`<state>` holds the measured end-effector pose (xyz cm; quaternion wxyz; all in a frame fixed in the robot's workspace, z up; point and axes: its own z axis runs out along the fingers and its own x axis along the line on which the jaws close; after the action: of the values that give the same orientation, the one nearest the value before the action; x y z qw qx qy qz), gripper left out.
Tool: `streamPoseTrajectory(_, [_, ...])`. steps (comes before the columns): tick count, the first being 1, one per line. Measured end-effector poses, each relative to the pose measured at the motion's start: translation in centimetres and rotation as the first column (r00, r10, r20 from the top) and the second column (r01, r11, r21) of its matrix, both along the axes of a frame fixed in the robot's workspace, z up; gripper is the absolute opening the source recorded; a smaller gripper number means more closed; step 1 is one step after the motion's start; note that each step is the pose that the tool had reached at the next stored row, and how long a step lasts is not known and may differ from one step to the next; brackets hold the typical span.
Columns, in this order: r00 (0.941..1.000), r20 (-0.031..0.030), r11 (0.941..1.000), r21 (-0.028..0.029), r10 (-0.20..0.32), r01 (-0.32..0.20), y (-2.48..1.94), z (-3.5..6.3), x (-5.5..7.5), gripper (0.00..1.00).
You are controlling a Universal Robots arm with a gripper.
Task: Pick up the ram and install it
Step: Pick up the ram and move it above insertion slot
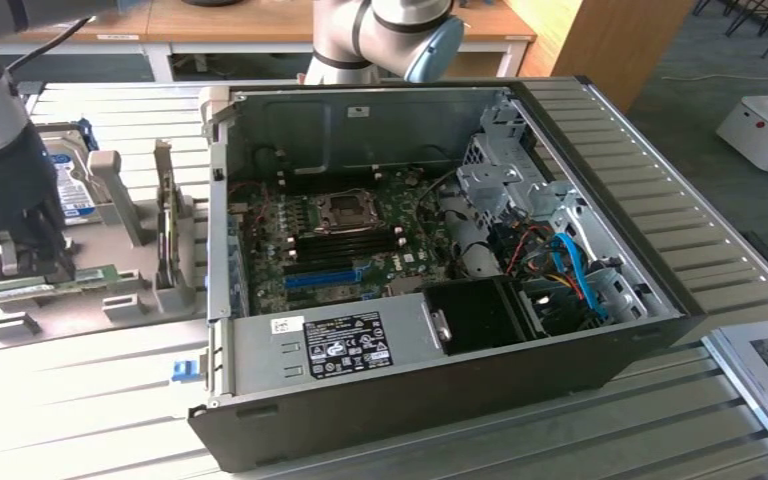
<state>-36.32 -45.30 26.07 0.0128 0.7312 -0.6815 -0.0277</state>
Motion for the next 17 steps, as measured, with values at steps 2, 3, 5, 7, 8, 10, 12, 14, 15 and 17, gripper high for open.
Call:
streamPoseTrajectory(2, [1.0000, -0.0021, 1.0000, 0.0000, 0.000, 0.000, 0.00, 0.41, 0.0, 0.12])
streamPoseTrajectory(3, [1.0000, -0.0030, 1.0000, 0.0001, 0.000, 0.000, 0.00, 0.59, 0.0, 0.12])
streamPoseTrajectory(5, [1.0000, -0.0051, 1.0000, 0.0000, 0.000, 0.000, 0.00, 0.95, 0.1, 0.12])
streamPoseTrajectory(7, [1.0000, -0.0068, 1.0000, 0.0000, 0.000, 0.000, 0.00, 1.32, 0.1, 0.12])
streamPoseTrajectory(8, [1.0000, -0.0077, 1.0000, -0.0001, 0.000, 0.000, 0.00, 1.51, 0.1, 0.12])
streamPoseTrajectory(10, [1.0000, -0.0091, 1.0000, 0.0001, 0.000, 0.000, 0.00, 1.85, 0.1, 0.12])
streamPoseTrajectory(12, [0.9999, -0.0108, 1.0000, 0.0000, 0.000, 0.000, 0.00, 2.22, 0.2, 0.12])
streamPoseTrajectory(14, [0.9999, -0.0125, 1.0000, 0.0000, 0.000, 0.000, 0.00, 2.57, 0.2, 0.12])
streamPoseTrajectory(15, [0.9999, -0.0132, 1.0000, 0.0000, 0.000, 0.000, 0.00, 2.74, 0.2, 0.12])
streamPoseTrajectory(17, [0.9999, -0.0147, 1.0000, 0.0001, 0.000, 0.000, 0.00, 3.06, 0.2, 0.12])
